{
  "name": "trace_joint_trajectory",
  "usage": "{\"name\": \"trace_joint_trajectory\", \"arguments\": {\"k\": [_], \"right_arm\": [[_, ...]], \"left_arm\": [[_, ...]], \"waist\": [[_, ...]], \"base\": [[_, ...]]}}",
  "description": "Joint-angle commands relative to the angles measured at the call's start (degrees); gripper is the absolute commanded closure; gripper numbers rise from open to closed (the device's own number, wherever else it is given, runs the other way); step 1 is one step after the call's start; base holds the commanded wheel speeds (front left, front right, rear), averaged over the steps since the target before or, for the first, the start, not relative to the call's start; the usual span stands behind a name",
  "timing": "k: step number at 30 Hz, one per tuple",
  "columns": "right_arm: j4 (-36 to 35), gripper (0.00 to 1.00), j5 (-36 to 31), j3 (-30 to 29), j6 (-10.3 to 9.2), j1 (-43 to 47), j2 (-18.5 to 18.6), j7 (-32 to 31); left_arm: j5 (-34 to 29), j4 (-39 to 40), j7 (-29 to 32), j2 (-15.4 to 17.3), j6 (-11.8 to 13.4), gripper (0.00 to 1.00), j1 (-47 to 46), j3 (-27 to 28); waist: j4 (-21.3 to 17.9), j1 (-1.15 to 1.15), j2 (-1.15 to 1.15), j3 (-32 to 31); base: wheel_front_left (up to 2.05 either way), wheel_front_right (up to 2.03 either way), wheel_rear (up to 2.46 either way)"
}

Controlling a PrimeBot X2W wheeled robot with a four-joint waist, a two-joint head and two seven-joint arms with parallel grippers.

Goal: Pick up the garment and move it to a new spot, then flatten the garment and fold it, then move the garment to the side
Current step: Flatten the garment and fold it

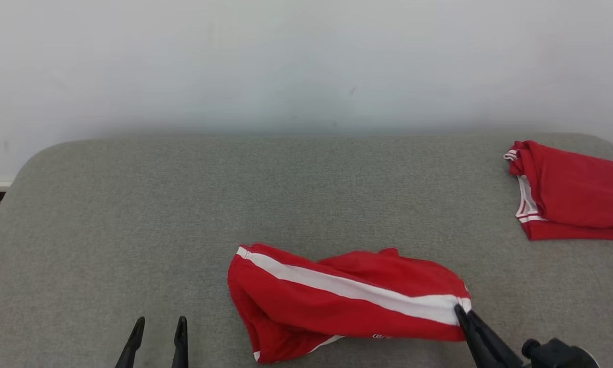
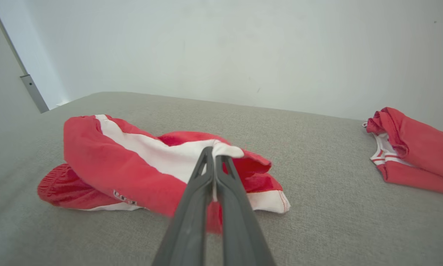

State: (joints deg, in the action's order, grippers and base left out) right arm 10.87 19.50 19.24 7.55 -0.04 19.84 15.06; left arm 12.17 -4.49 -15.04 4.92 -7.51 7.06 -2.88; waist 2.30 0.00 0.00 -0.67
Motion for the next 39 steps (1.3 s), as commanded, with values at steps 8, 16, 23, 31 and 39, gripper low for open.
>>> {"name": "trace_joint_trajectory", "arguments": {"k": [8,16,23,31,39], "right_arm": [[-1.59,1.0,2.88,0.89,-0.15,8.54,2.29,0.05],[4.7,0.0,2.84,-0.07,-0.15,8.64,0.53,-0.24],[2.13,0.0,0.24,-4.94,-0.15,7.8,-1.76,0.15],[-3.98,0.0,-2.56,-9.43,-0.15,8.42,-6.65,0.14],[-4.04,0.0,-3.76,-8.64,-0.15,6.88,-8.6,0.15]], "left_arm": [[-0.03,-0.18,-0.18,-0.01,0.05,0.0,0.13,-0.25],[0.22,-0.56,-0.18,0.35,0.05,0.0,0.18,-0.63],[0.09,-0.56,-0.18,0.58,0.06,0.0,0.12,-0.02],[-0.19,-0.52,-0.18,0.89,0.05,0.0,-1.28,0.54],[0.05,-1.99,-0.18,2.66,0.05,0.0,-5.33,-1.39]], "waist": [[-2.93,0.0,0.0,-0.03],[-2.98,0.0,0.0,-0.06],[-2.6,0.0,0.0,-0.36],[-2.48,0.0,0.0,-0.25],[-2.81,0.0,0.0,0.47]], "base": [[0.0,0.0,0.0],[0.0,0.0,0.0],[0.0,0.0,0.0],[0.0,0.0,0.0],[0.0,0.0,0.0]]}}
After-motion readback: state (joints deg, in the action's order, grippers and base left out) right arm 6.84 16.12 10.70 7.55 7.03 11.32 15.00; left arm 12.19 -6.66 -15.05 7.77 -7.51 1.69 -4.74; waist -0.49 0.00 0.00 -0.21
